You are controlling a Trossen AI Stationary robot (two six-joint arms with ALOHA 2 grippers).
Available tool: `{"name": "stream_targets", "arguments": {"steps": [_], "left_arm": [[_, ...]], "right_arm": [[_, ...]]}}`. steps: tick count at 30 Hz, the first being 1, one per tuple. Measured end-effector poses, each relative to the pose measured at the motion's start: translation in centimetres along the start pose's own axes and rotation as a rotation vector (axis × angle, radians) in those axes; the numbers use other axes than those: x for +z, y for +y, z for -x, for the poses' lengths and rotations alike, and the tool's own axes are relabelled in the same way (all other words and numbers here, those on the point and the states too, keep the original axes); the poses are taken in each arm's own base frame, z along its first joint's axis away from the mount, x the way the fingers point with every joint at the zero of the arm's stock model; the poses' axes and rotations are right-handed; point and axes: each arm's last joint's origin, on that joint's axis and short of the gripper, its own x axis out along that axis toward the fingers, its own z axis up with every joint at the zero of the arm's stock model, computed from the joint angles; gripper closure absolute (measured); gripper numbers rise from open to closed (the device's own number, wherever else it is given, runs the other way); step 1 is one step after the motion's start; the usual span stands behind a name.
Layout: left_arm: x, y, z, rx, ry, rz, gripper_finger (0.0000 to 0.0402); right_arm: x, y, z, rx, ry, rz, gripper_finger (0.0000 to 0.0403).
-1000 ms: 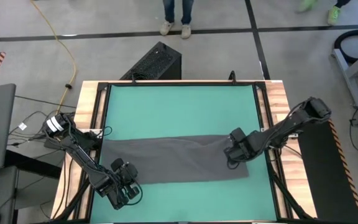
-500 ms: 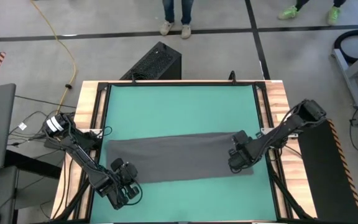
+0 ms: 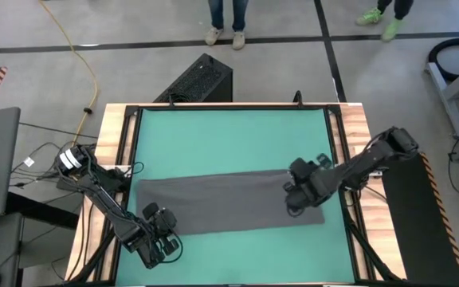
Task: Roll towel
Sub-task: Roll the gray towel
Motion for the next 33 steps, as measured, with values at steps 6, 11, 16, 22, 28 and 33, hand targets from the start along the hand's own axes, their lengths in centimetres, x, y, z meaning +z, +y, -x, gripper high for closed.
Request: {"name": "stream_targets", "arguments": {"steps": [6, 11, 16, 22, 28, 33], "left_arm": [[0.0, 0.0, 0.0, -0.001, 0.001, -0.011, 0.0401], [0.0, -0.1, 0.0, -0.009, 0.002, -0.021, 0.0401], [0.0, -0.1, 0.0, -0.012, -0.002, -0.025, 0.0401], [0.0, -0.1, 0.0, -0.008, -0.019, -0.026, 0.0401], [0.1, -0.1, 0.0, -0.006, -0.023, -0.025, 0.0401], [0.1, -0.1, 0.0, -0.006, -0.023, -0.026, 0.0401]], "right_arm": [[3.6, 1.3, -2.5, 0.187, -0.001, 0.339, 0.0247], [6.9, 0.6, -5.4, 0.407, 0.016, 0.496, 0.0246], [8.7, -0.7, -8.5, 0.615, 0.088, 0.519, 0.0246], [8.1, 0.2, -11.2, 0.673, 0.16, 0.578, 0.0255], [6.9, 1.7, -12.7, 0.72, 0.251, 0.611, 0.0257], [6.4, 2.5, -13.1, 0.736, 0.282, 0.623, 0.0257]]}}
